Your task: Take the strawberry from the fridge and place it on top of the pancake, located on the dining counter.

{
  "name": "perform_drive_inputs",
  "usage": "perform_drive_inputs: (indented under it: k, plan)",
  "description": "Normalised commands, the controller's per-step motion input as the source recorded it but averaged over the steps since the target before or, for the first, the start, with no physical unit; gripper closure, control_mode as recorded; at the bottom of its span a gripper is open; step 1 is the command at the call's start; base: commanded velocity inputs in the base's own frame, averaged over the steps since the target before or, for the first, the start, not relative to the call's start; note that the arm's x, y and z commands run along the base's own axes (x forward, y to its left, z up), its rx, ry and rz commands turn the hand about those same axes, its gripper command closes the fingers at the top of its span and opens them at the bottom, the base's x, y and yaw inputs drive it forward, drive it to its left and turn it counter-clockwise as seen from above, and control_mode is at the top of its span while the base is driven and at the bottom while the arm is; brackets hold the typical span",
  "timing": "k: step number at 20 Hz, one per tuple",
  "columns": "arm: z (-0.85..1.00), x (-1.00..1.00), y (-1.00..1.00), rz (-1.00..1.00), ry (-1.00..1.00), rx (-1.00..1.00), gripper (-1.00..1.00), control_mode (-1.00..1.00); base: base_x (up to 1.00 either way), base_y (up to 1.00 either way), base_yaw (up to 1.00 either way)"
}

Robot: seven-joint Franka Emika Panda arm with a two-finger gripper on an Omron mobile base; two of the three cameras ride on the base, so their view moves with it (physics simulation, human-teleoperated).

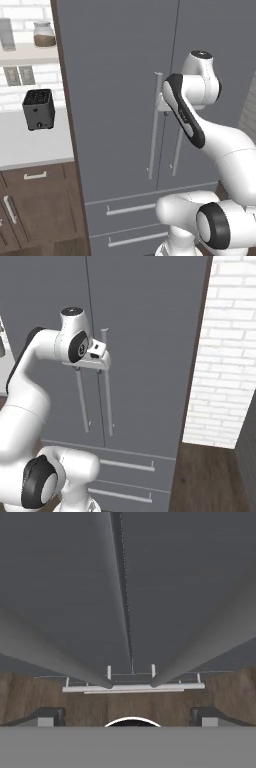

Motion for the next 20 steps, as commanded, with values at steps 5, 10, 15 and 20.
perform_drive_inputs:
  k: [5, 10, 15, 20]
  plan:
    - [0.0, 0.0, 0.0, 0.0, 0.0, 0.0, -1.0, 1.0, -0.33, 0.0, -0.01]
    - [0.0, 0.0, 0.0, 0.0, 0.0, 0.0, -1.0, 1.0, -0.53, -0.06, -0.02]
    - [0.0, 0.0, 0.0, 0.0, 0.0, 0.0, -1.0, 1.0, -0.47, -0.07, -0.01]
    - [0.0, 0.0, 0.0, 0.0, 0.0, 0.0, -1.0, 1.0, -0.39, -0.04, -0.01]
